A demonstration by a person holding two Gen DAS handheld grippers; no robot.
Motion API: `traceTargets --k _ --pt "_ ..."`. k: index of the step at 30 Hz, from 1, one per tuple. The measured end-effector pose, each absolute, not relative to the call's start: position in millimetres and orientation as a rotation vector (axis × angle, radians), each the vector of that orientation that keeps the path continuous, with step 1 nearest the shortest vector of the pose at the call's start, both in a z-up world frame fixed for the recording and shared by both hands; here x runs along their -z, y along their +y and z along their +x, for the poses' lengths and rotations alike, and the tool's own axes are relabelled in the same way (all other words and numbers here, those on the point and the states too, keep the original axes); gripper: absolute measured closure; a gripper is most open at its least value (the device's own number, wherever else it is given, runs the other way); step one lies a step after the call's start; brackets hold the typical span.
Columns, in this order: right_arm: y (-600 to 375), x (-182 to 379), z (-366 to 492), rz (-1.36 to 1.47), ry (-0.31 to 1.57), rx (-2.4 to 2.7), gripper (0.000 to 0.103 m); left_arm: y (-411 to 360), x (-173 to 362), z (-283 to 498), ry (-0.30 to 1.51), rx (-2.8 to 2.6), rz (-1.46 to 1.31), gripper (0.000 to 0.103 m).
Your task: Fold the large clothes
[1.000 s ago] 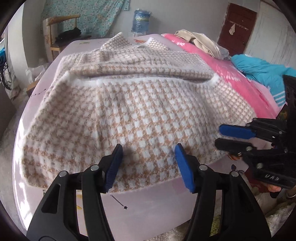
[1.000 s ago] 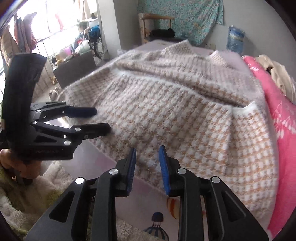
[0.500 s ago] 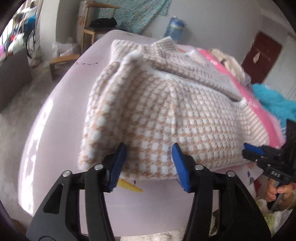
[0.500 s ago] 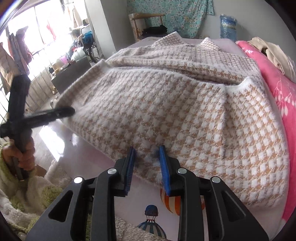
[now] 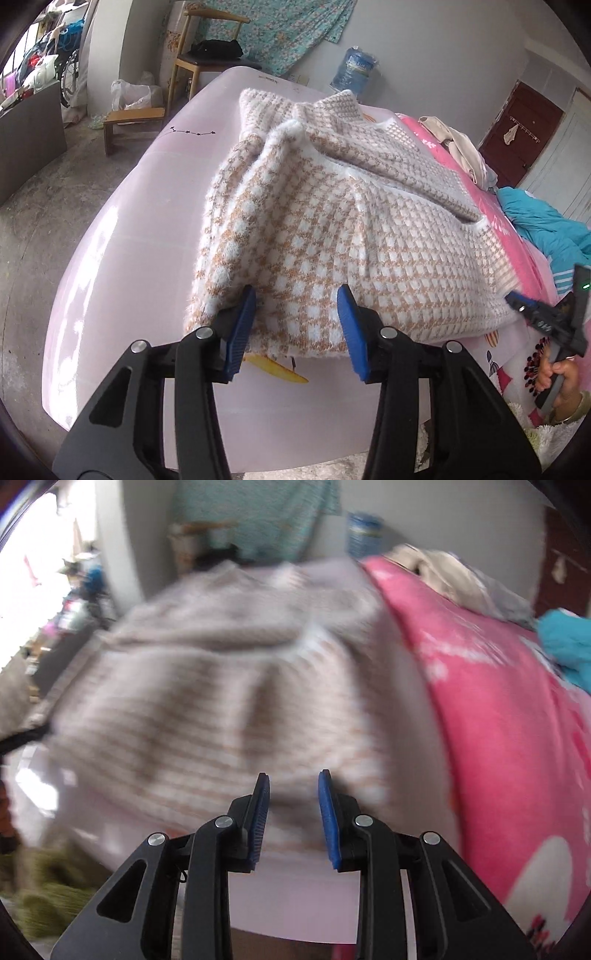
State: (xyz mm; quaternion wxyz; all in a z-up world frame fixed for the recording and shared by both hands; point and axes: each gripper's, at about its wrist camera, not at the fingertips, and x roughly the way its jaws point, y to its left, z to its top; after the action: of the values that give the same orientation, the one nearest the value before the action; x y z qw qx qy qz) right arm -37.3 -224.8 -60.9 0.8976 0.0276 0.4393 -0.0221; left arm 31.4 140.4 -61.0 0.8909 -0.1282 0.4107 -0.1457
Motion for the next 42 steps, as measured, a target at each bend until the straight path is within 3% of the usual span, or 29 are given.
traceTargets --k 11,17,23,24,25,26,31,38,42 --pt "-223 14 -29 0.100 0.791 0.066 0.075 135 35 32 0.768 0.300 -0.217 0.054" --pt "-261 49 -2 0.289 0.908 0.144 0.075 129 52 78 0.868 0.213 -0.217 0.054" --pt "-263 16 -5 0.302 0.834 0.102 0.074 125 25 80 0.804 0.221 -0.186 0.054" --pt "-258 9 -1 0.295 0.820 0.081 0.072 121 20 83 0.793 0.232 -0.181 0.054" --pt "-252 4 4 0.282 0.810 0.054 0.064 116 14 86 0.785 0.247 -0.177 0.053" --pt "-243 -1 10 0.264 0.798 0.024 0.057 108 9 89 0.779 0.274 -0.172 0.052" --pt "-191 -2 37 0.152 0.795 -0.115 0.044 51 2 102 0.798 0.382 -0.082 0.040" --pt "-166 48 70 0.095 0.935 -0.113 0.044 -11 44 119 0.924 0.320 0.093 0.026" --pt "-158 47 67 0.037 0.901 -0.100 0.043 -14 45 119 0.924 0.278 0.099 0.021"
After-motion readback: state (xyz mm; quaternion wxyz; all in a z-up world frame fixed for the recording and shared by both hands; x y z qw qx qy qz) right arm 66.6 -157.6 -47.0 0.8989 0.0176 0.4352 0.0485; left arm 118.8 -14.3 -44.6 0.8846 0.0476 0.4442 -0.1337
